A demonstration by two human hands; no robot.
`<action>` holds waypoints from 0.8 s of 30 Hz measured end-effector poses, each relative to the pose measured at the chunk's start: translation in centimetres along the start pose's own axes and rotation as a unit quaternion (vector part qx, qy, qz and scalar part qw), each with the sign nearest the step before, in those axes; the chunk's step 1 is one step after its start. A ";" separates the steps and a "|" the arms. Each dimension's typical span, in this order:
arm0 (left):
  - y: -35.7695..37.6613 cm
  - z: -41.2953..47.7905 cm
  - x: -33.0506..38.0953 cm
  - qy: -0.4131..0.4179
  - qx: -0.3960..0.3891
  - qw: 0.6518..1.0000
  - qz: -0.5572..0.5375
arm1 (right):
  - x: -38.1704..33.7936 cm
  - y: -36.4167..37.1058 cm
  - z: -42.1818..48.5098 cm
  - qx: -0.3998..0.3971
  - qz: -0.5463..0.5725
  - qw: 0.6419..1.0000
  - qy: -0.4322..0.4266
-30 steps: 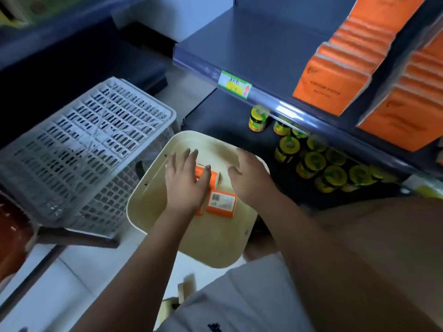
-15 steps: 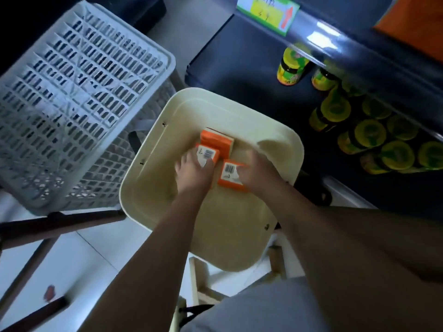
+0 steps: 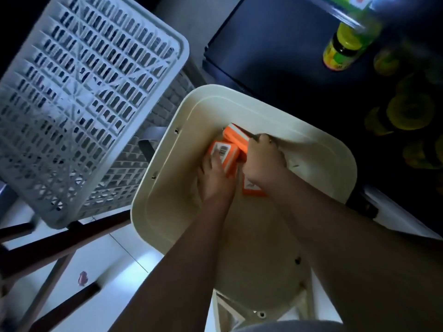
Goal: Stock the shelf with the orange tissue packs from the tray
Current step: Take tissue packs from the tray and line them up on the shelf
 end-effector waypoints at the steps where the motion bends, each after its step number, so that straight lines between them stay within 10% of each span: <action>1: -0.5 0.5 -0.2 0.003 0.001 1.000 -0.027 | 0.1 0.5 0.2 0.006 -0.026 1.000 -0.009; 7: -2.9 1.7 -1.0 -0.119 0.043 0.945 -0.301 | 0.7 1.8 1.6 0.026 0.015 0.999 0.025; 17: -3.8 -0.3 -0.1 -0.171 -0.016 0.883 -0.438 | 3.7 -2.1 0.2 -0.059 0.296 0.953 -0.006; 24: -6.1 -2.9 1.5 -0.130 -0.032 0.851 -0.508 | 3.0 -6.4 -2.9 -0.051 0.190 0.980 -0.031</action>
Point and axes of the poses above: each hand's wrist, its own z-axis towards the middle knuckle, its own y-axis out of the palm, x = y × z, the point moved 2 cm from there along z, towards the middle knuckle, and after that the axes turned 4 degrees about y, right-handed, at the moved point
